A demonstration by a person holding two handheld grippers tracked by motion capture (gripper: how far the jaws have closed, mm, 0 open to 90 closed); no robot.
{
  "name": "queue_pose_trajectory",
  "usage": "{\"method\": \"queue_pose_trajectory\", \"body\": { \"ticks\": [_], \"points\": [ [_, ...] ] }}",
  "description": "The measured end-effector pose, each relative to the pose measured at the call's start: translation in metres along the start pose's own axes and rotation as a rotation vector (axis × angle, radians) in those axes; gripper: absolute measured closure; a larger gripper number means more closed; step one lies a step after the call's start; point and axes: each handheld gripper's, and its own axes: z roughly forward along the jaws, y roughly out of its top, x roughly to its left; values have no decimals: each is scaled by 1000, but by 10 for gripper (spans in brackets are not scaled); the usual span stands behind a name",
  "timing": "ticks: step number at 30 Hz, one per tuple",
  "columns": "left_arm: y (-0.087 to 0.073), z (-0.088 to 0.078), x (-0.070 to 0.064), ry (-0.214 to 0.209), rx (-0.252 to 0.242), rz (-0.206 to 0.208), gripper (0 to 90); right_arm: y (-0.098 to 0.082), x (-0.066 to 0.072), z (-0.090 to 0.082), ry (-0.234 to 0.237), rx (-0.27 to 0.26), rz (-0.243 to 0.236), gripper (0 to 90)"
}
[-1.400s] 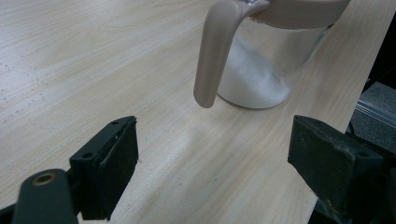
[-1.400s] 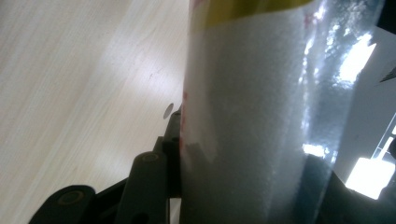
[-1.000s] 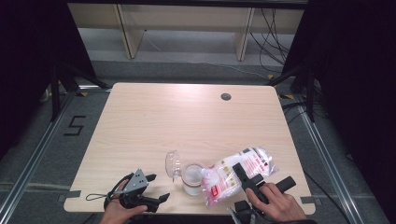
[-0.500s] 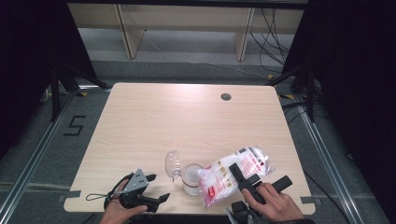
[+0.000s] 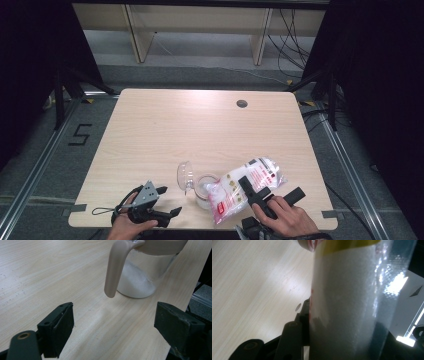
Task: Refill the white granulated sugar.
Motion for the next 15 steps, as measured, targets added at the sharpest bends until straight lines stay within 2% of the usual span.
{"method": "queue_pose_trajectory", "body": {
  "ticks": [3,4,7,9,15],
  "points": [
    [0,-1,2,8,19,23,158,0,0,1,-8,-5,12,649],
    [0,-1,2,10,22,26,158,0,-2,1,-1,-1,0,649],
    [0,-1,2,11,22,25,158,0,-2,1,-1,-2,-3,650],
    [0,-1,2,10,21,27,158,0,-1,2,-8,-8,22,650],
    [0,-1,2,9,20,25,158,-3,-1,5,1,9,13,651]
  ]
}}
